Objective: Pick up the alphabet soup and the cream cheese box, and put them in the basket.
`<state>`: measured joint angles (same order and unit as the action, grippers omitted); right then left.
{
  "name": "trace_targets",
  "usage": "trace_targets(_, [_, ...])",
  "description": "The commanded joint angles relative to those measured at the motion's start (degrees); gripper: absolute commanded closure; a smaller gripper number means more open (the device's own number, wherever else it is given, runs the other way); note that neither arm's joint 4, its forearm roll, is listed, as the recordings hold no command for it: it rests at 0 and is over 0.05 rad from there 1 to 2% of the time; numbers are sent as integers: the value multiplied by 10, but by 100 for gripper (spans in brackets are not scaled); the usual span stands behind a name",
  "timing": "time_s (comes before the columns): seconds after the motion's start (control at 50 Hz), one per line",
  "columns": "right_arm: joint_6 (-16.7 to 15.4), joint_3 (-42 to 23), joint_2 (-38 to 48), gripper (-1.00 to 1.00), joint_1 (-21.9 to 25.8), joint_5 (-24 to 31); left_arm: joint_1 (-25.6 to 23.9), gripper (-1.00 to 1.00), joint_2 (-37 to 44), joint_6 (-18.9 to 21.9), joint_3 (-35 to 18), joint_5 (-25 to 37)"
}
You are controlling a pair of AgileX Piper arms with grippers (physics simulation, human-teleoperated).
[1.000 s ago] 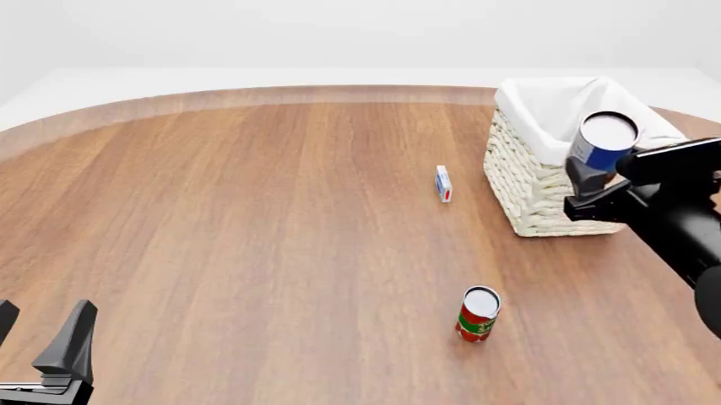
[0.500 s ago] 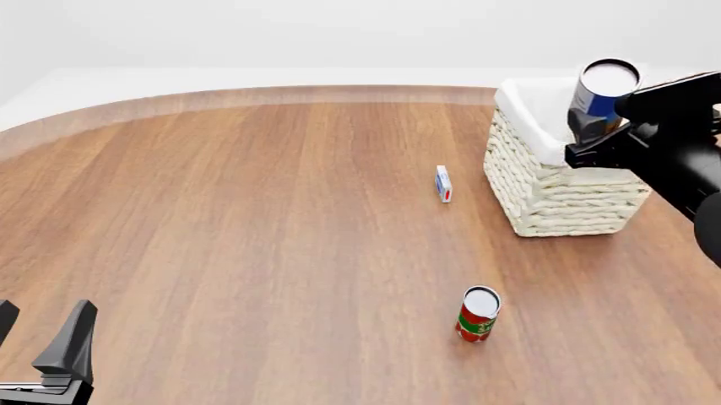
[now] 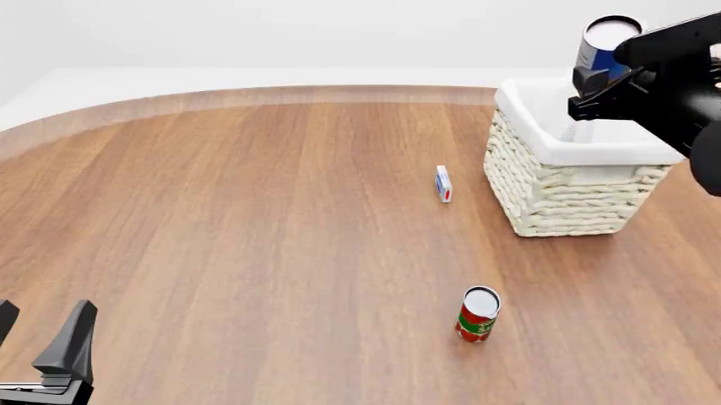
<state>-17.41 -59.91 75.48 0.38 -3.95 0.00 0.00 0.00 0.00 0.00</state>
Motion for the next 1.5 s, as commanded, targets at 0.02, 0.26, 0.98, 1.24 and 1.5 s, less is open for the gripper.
trace_targets(0.02, [9,-60,37,100,-12,21,0,-100,0,0,0,0])
trace_targets(0.26, [4,-132,91,100,-22,54,0,-100,0,0,0,0])
trace_targets(0.98, [3,-330,278,100,-53,127,0,-100,0,0,0,0])
trace_targets(1.24, [-4,-333,311,100,-68,129,0,-100,0,0,0,0])
trace_targets(1.5, [-13,-323,331,100,-75,130,0,-100,0,0,0,0])
